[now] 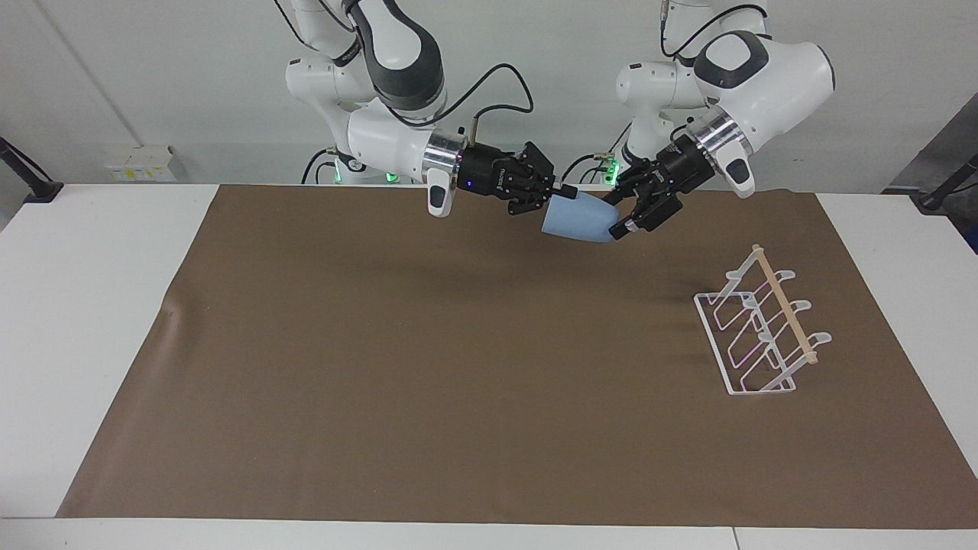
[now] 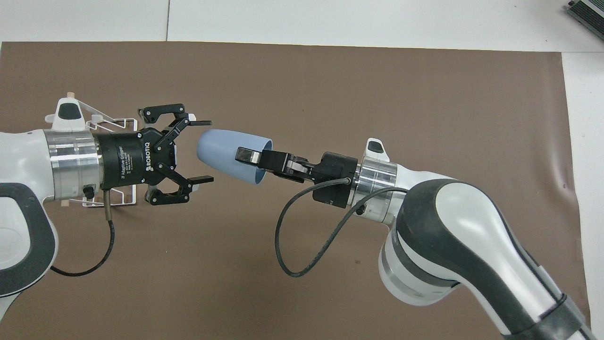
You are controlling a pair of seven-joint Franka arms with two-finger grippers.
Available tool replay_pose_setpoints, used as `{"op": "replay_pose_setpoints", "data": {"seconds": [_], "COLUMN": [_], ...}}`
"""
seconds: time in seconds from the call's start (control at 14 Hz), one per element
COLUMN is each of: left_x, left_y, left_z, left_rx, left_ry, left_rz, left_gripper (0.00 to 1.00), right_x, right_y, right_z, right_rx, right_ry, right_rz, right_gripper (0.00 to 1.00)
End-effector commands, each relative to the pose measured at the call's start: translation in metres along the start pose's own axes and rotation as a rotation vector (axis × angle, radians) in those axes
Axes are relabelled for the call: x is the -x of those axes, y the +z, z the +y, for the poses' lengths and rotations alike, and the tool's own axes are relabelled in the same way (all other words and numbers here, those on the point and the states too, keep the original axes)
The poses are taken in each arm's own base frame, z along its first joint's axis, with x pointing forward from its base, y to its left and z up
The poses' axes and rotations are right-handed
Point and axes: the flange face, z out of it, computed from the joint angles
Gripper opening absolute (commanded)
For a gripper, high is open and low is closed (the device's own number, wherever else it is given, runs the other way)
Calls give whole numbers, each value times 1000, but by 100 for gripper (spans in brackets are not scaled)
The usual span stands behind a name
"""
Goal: Hang cup on cup holder
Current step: 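Close the left gripper on the cup base held by the right gripper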
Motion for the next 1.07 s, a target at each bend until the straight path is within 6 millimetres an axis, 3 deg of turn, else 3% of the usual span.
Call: {"op": "replay_pose_setpoints", "data": {"seconds": [0.0,0.29,0.71,1.0], "left_x": [3,20,19,29], "left_y": [2,13,14,18], "left_z": [0,1,1,6], "left_rx": [13,-4,-53,-48], "left_ry": [16,150,326,376], "left_rz": [-4,-8,49,57], "left_gripper": [100,100,100,100], "right_x": [2,2,1,1], "right_y": [-1,-1,-1,-1], "right_z": [-6,-6,-5,-5], "right_rx": [-9,-9,-9,-9], "right_ry": [20,21,23,23], "right_rz": [25,27,26,28], "right_gripper": [0,0,0,0]}}
